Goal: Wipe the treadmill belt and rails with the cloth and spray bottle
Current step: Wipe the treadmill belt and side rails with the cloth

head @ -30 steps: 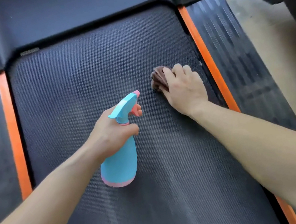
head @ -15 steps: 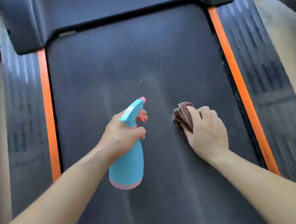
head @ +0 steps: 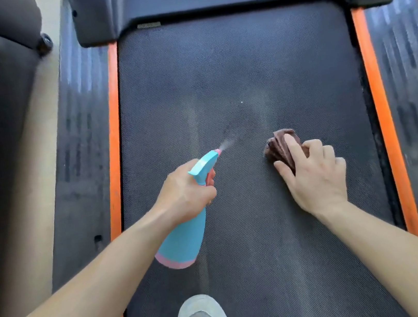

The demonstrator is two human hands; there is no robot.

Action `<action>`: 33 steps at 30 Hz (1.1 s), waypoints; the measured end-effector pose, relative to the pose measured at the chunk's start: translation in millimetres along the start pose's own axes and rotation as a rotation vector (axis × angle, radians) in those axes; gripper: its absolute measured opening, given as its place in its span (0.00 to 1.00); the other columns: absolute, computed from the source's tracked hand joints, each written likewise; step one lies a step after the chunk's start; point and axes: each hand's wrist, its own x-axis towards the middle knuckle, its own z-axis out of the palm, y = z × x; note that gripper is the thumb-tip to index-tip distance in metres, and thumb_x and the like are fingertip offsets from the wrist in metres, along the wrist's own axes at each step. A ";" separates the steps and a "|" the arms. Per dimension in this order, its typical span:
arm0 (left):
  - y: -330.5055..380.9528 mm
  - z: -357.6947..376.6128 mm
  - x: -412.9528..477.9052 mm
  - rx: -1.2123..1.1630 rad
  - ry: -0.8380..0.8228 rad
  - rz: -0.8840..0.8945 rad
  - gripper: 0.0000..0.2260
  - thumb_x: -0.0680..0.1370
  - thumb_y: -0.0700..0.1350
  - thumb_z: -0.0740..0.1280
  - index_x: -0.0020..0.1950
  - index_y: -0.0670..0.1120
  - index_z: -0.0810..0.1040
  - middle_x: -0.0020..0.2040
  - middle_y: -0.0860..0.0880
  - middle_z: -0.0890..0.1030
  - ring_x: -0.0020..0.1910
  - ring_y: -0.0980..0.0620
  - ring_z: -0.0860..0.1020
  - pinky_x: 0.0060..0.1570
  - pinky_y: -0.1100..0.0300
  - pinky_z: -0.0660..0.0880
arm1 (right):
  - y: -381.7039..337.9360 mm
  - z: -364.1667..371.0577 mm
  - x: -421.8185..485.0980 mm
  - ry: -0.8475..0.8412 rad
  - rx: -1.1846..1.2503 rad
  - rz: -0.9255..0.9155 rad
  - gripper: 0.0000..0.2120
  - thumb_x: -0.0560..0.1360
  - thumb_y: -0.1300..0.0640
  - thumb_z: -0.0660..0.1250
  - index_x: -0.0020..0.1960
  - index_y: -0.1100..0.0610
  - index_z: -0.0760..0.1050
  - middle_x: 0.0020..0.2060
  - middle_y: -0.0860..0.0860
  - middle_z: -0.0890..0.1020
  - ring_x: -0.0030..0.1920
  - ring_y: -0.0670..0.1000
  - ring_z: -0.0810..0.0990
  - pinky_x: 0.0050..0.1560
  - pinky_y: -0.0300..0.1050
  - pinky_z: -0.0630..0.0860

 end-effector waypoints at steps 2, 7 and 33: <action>-6.3 -2.5 -1.4 0.009 -0.015 0.008 0.14 0.61 0.46 0.66 0.45 0.53 0.81 0.44 0.53 0.84 0.43 0.50 0.83 0.52 0.48 0.82 | -0.8 1.2 5.6 0.024 0.042 -0.034 0.27 0.80 0.37 0.57 0.70 0.53 0.72 0.53 0.59 0.75 0.48 0.63 0.75 0.43 0.58 0.74; -18.7 -14.2 -4.3 0.035 -0.028 0.035 0.26 0.63 0.47 0.67 0.61 0.56 0.82 0.54 0.59 0.84 0.54 0.54 0.81 0.58 0.55 0.77 | -23.8 -2.6 89.1 0.022 0.166 0.021 0.25 0.81 0.37 0.55 0.73 0.49 0.69 0.59 0.59 0.73 0.56 0.63 0.73 0.53 0.60 0.73; -7.9 -19.8 13.6 -0.118 0.070 0.223 0.31 0.66 0.64 0.66 0.70 0.59 0.75 0.63 0.61 0.80 0.42 0.63 0.79 0.55 0.62 0.73 | -76.8 20.4 116.2 0.076 -0.009 -0.243 0.28 0.77 0.30 0.57 0.66 0.48 0.73 0.52 0.57 0.76 0.51 0.61 0.75 0.45 0.55 0.72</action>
